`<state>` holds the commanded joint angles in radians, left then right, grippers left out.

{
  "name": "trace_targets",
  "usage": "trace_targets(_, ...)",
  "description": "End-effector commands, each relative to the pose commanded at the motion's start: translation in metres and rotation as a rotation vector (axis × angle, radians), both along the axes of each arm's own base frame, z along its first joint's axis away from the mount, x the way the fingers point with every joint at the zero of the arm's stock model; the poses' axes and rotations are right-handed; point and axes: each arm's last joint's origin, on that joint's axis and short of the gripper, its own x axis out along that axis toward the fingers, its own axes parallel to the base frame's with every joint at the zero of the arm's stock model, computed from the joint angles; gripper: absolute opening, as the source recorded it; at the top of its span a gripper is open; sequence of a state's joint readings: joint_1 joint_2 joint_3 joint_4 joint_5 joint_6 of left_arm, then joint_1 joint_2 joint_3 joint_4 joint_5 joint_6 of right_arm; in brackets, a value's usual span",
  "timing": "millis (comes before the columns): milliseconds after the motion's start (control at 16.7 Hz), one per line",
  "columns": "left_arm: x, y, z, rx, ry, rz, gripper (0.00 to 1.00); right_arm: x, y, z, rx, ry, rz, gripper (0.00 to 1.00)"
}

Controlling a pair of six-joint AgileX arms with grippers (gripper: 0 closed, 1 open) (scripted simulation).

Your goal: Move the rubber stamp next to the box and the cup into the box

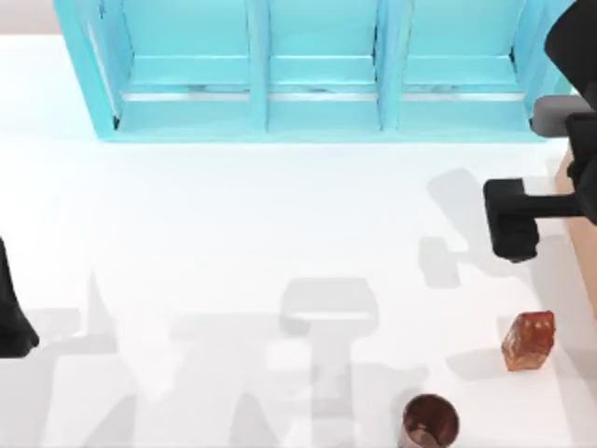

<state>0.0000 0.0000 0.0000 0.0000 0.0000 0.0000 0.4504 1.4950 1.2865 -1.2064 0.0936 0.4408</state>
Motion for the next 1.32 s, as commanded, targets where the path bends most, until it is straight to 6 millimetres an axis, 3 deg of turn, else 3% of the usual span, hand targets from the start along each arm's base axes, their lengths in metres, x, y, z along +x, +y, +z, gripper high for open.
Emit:
trace_targets(180, 0.0, 0.0, 0.0, 0.0, 0.0, 0.0, 1.0, 0.0, 0.001, -0.003, -0.005, 0.008, 0.002, 1.0)
trace_targets(360, 0.0, 0.0, 0.0, 0.0, 0.0, 0.0, 1.0, -0.008, 0.015, -0.012, -0.011, 0.047, -0.001, 1.0)
trace_targets(900, 0.0, 0.0, 0.0, 0.0, 0.0, 0.0, 1.0, -0.068, 0.081, -0.042, 0.021, 0.171, -0.012, 1.0)
trace_targets(1320, 0.0, 0.0, 0.0, 0.0, 0.0, 0.0, 1.0, -0.073, 0.084, -0.044, 0.022, 0.178, -0.016, 1.0)
